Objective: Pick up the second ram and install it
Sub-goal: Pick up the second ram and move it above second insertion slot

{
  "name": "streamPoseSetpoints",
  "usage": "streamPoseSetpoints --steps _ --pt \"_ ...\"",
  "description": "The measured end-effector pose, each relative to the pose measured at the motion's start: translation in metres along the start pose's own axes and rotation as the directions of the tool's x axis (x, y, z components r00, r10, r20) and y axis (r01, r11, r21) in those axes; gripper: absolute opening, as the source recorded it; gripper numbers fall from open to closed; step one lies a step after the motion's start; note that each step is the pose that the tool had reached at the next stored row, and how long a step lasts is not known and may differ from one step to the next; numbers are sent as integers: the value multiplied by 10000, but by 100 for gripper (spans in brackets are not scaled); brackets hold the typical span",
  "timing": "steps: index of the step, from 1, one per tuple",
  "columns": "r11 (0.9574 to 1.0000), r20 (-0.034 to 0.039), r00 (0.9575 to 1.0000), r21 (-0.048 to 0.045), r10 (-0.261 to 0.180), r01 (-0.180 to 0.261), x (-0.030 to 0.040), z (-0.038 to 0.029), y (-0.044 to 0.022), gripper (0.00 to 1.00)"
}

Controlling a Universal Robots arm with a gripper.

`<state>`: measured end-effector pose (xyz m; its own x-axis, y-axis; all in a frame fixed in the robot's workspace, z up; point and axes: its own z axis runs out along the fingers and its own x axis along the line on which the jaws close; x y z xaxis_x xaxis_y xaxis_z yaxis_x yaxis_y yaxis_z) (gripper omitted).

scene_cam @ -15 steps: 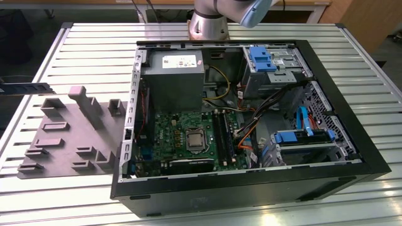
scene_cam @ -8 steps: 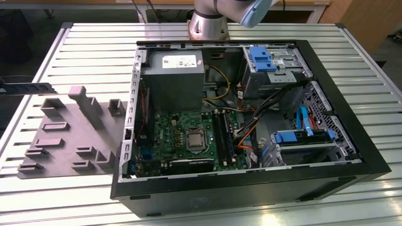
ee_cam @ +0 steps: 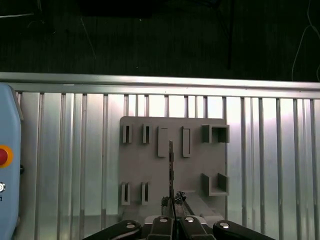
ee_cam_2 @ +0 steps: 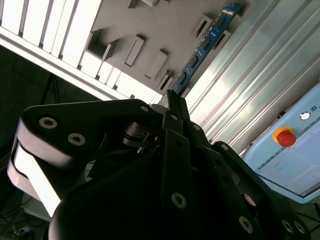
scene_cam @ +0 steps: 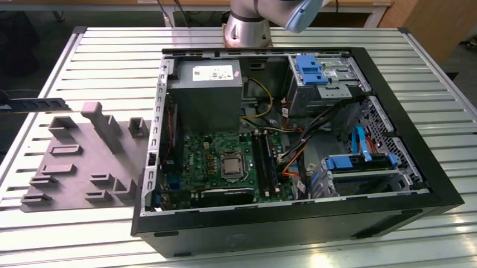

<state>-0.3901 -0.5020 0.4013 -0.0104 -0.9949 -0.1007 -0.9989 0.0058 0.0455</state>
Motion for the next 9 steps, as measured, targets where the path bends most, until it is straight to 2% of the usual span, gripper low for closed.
streamPoseSetpoints --steps 9 --pt "10000 0 10000 0 0 0 -1 -2 -50 11"
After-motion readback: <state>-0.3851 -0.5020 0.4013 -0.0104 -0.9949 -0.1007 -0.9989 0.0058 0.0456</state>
